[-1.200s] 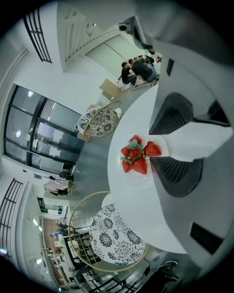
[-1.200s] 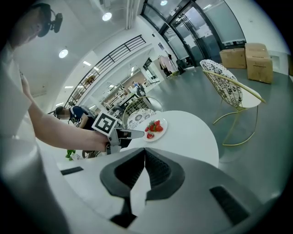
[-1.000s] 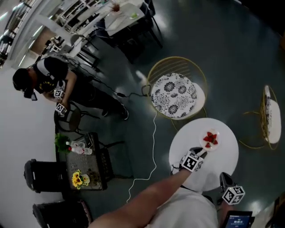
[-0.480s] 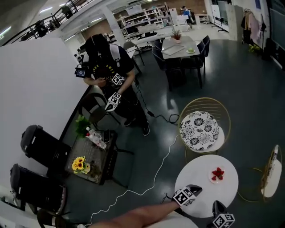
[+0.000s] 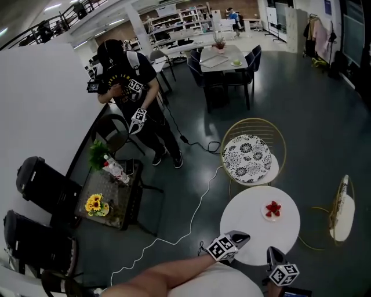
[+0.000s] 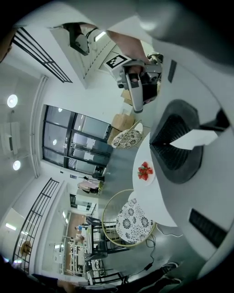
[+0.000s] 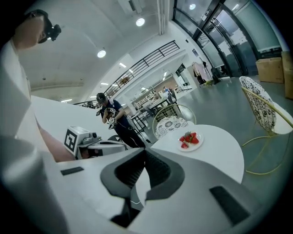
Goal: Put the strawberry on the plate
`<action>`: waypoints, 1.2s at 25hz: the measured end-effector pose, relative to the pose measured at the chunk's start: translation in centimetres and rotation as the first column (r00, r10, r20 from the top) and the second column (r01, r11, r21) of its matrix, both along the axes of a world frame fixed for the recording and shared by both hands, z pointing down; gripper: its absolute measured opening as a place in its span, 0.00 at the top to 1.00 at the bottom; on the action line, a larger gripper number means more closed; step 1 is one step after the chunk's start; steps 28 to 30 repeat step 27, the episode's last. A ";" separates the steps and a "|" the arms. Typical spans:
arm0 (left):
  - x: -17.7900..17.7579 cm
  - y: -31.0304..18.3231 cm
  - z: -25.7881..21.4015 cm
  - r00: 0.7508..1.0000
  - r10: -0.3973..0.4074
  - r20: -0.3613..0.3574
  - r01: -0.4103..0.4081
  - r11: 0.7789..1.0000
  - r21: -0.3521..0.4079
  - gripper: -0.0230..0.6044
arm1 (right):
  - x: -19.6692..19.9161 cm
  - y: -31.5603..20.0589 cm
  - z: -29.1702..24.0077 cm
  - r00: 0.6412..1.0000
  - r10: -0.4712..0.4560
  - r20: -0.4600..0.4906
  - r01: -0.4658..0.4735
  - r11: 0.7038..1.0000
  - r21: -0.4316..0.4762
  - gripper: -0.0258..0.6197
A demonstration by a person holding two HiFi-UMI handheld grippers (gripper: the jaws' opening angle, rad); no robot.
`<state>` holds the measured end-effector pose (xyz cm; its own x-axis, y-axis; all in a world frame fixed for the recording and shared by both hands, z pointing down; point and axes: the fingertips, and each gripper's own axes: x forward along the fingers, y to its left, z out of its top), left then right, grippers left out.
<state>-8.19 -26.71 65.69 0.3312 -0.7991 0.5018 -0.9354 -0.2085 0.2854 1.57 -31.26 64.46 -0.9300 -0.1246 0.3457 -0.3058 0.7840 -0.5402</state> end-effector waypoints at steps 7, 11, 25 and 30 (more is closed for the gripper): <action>2.0 3.4 -0.1 0.999 0.036 0.000 -0.036 0.998 0.052 0.95 | 2.9 2.5 0.1 1.000 0.014 -0.002 -0.014 0.996 0.085 0.95; 0.6 4.5 -2.2 0.999 -0.007 0.044 0.004 0.997 0.072 0.95 | 1.1 3.6 -2.7 0.999 -0.010 0.030 0.007 0.994 0.106 0.95; 6.0 5.4 -1.9 0.997 0.042 0.062 -0.046 0.997 0.056 0.95 | 6.1 6.0 -2.8 0.999 0.023 0.028 -0.026 0.996 0.086 0.95; 6.7 5.4 -1.9 0.997 0.049 0.065 -0.053 0.997 0.055 0.95 | 6.8 5.9 -2.9 0.999 0.029 0.030 -0.032 0.996 0.085 0.95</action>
